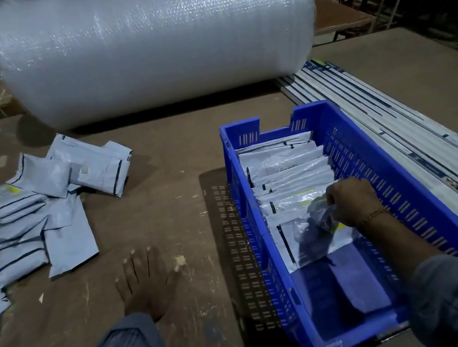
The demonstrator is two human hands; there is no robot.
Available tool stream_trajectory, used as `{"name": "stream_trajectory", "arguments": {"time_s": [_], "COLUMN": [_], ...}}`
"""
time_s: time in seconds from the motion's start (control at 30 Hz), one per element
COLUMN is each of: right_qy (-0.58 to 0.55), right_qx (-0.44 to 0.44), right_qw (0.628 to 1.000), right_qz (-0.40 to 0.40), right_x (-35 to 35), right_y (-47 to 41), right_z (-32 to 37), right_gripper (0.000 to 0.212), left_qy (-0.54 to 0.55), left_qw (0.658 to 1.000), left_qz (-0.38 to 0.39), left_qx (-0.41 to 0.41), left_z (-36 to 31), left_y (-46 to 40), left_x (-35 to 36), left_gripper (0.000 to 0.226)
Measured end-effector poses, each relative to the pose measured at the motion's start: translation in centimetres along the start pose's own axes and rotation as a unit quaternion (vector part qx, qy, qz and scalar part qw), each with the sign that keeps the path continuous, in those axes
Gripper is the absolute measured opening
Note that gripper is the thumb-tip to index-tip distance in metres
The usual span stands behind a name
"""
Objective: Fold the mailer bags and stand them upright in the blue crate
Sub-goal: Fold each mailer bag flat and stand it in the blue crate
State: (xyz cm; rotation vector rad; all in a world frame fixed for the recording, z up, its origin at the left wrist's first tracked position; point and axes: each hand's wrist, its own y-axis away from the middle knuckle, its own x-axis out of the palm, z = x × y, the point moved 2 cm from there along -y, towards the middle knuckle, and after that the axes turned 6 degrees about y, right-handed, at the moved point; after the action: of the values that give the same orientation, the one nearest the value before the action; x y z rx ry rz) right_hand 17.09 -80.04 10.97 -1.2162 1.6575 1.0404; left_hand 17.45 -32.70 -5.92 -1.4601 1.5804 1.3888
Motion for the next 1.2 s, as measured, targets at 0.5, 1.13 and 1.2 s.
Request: {"name": "stream_trajectory", "arguments": {"time_s": [0.5, 1.13, 1.2], "right_qy": [-0.160, -0.320, -0.288], "right_qx": [0.003, -0.221, -0.259], "right_qw": [0.964, 0.920, 0.920], "right_qz": [-0.213, -0.058, -0.060], "right_x": [-11.8, -10.9, -10.2], "right_y": [6.7, 4.5, 4.1], "right_z": [8.7, 49.8, 53.5], "right_gripper": [0.025, 0.025, 0.025], "left_qy": [0.015, 0.101, 0.097], "left_qw": [0.968, 0.952, 0.953], "left_qz": [-0.060, -0.100, -0.117], "left_qx": [0.242, 0.270, 0.263], "left_z": [14.7, 29.7, 29.1], "left_y": [3.4, 1.0, 1.0], "left_x": [-3.9, -8.5, -9.3], "left_gripper": [0.066, 0.049, 0.045]}}
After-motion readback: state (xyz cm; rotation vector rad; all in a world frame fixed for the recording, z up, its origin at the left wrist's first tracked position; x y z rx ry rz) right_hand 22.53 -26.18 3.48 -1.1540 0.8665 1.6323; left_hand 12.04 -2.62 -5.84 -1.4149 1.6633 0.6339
